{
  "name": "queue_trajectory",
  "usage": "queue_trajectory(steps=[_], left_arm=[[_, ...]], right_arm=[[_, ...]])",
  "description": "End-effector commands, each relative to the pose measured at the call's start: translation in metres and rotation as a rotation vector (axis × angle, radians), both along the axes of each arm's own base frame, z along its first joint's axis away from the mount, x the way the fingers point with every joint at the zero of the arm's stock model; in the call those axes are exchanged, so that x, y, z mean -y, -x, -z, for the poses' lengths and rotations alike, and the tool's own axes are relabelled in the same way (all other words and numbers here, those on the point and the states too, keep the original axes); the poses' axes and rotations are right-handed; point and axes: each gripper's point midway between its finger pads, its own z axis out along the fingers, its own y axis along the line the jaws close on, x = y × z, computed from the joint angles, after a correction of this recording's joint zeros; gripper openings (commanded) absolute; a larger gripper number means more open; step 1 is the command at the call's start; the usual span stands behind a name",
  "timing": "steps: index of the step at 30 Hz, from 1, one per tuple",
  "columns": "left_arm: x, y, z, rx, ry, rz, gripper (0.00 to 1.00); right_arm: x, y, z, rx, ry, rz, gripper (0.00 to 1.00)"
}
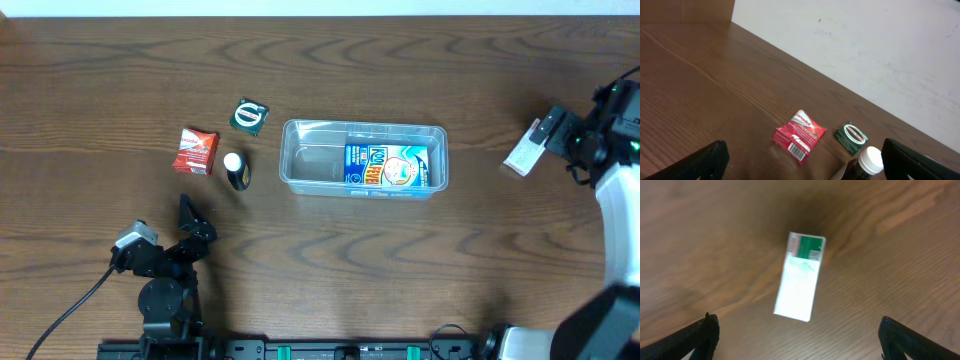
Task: Pack container
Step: 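Move the right gripper to the white-green Panadol box and grasp it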
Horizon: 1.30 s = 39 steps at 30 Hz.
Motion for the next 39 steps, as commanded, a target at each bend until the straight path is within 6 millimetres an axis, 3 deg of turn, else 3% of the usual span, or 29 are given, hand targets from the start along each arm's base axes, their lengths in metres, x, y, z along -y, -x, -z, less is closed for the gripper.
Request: queue_trajectory(steps=[1,7,20,28,39], left_arm=[[0.000,0.000,0.015,-0.038,-0.013,-0.002,0.98],[0.000,0.000,0.015,-0.038,-0.013,-0.002,0.98],[0.000,0.000,0.015,-0.038,-0.013,-0.002,0.98],[0.000,0.000,0.015,-0.038,-0.013,-0.002,0.98],[0.000,0.000,0.015,-0.038,-0.013,-0.002,0.98]], right_arm=[[0.009,-0.009,0.021,-0.042,0.019,-0.011,0.99],[0.013,-0.011,0.057,-0.142,-0.023,0.030,0.97],[0.015,-0.046,0.060,-0.371,-0.144,-0.008,0.96],[0.005,-0.044,0.089,-0.470,-0.213,-0.026,0.96],[-0.018,-0.056,0.097,-0.467,-0.170,-0.149,0.91]])
